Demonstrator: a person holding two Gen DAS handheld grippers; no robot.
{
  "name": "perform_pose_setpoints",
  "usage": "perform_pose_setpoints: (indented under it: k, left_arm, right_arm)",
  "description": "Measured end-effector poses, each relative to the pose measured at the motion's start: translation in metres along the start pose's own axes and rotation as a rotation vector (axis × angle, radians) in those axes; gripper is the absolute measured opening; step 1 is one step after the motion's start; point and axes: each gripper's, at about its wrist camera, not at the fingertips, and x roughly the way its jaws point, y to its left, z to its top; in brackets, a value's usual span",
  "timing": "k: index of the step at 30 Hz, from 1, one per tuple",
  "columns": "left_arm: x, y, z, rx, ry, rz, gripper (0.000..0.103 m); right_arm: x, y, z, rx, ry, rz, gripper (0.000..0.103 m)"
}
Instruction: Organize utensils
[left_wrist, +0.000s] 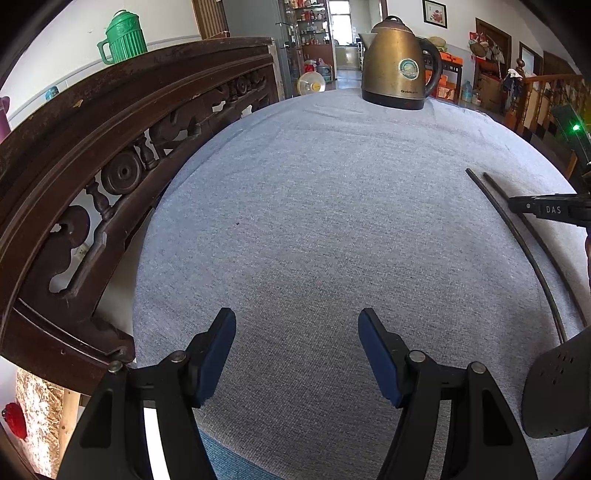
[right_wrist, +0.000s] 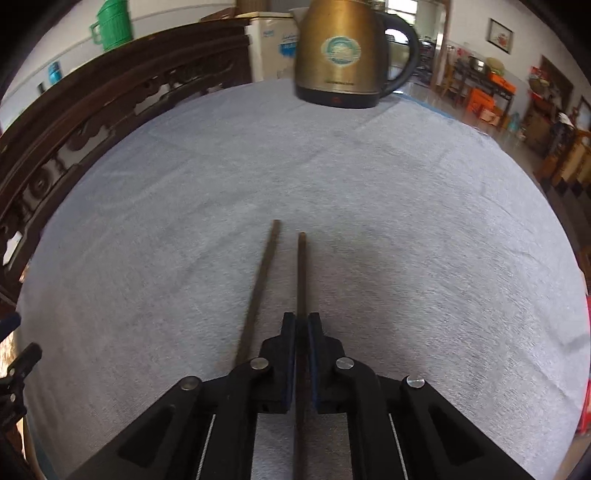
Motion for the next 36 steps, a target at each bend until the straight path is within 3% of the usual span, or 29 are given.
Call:
perform_pose_setpoints:
  k: [8,13,18,21,23,24,28,31,34,36]
  left_arm:
    - [0.018,-0.011,0.022,0.099,-0.015,-0.022,0.069]
    - [0.052,-0.029,0.058,0.213,0.037,-0.101,0.069]
    - [0.071,-0.066,0.099,0.300,0.067,-0.160,0.069]
    - [0.072,-0.089,0.120,0.303,0.088,-0.235,0.069]
    - [0.075,-0.107,0.136,0.293,0.135,-0.322,0.069]
    - [0.077,-0.112,0.141,0.286,0.154,-0.345,0.069]
    - [0.093,-0.134,0.161,0.235,0.273,-0.385,0.069]
    - [0.096,-0.144,0.167,0.208,0.308,-0.381,0.069]
    - [0.103,-0.159,0.174,0.205,0.367,-0.391,0.069]
    - [0.110,-0.167,0.176,0.209,0.412,-0.356,0.069]
  right_arm:
    - [-0.005,-0.058,-0.006,0.211,-0.024,-0.034,0.007]
    - [-0.009,-0.096,-0.010,0.340,0.002,0.010,0.007]
    - [-0.007,-0.116,-0.006,0.381,0.066,0.062,0.010]
    - [-0.003,-0.123,0.007,0.394,0.088,0.055,0.028]
    - [-0.001,-0.124,0.016,0.388,0.100,0.044,0.048]
    - [0.000,-0.123,0.021,0.380,0.104,0.038,0.048]
    - [0.009,-0.121,0.035,0.345,0.134,0.001,0.046]
    - [0.017,-0.116,0.042,0.310,0.174,-0.036,0.038]
    - [0.021,-0.111,0.047,0.275,0.202,-0.065,0.037]
    - [0.023,-0.111,0.048,0.270,0.217,-0.076,0.035]
